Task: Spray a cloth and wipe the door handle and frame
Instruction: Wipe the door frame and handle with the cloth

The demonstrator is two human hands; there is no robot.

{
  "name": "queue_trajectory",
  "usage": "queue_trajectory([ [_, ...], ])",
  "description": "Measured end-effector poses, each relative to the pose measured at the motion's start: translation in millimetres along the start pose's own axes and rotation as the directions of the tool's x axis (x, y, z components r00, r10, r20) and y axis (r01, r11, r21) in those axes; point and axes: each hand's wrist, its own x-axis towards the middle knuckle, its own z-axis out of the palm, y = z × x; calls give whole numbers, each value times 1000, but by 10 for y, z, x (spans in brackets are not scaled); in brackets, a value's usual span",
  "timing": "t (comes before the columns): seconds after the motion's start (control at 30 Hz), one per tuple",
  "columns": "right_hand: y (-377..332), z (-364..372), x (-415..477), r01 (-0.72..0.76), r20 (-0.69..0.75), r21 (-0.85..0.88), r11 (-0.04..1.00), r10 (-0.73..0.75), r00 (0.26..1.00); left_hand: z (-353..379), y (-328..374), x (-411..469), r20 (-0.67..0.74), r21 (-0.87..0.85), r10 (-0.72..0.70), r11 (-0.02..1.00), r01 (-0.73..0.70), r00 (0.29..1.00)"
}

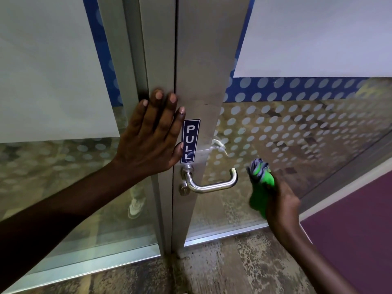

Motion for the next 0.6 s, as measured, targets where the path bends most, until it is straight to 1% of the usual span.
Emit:
queue_trajectory([
  [0.07,-156,13,-65,-34,-63,117,993,41,997,-1,3,-2,-2,0,-5,1000,5,1000],
  [0.17,-363,95,-69,1,-44,229,973,9,999,-4,-11,-6,0,12,1,1000,-1,1000],
  [0.27,-437,285,-46,112,-24,200,973,-110,994,0,-14,-6,9,11,5,1000,-5,1000],
  [0.33,-463,421,-69,206,52,111,972,-213,976,4,-15,-6,13,12,6,1000,-6,1000],
  [0.37,-464,461,-65,221,85,89,971,-228,970,5,-14,-5,13,12,6,1000,-6,1000],
  [0.43,-465,468,-34,171,116,96,981,-182,976,8,-10,-3,15,10,2,1000,-2,1000],
  [0.5,-482,406,12,131,79,137,982,-142,987,9,-10,-3,14,6,-3,1000,3,1000],
  [0.57,-554,319,33,118,57,129,985,-126,990,8,-15,0,18,-1,1,1000,-1,1000],
  [0.6,-540,314,42,56,66,141,988,-66,996,7,-18,1,16,-2,3,1000,-3,1000],
])
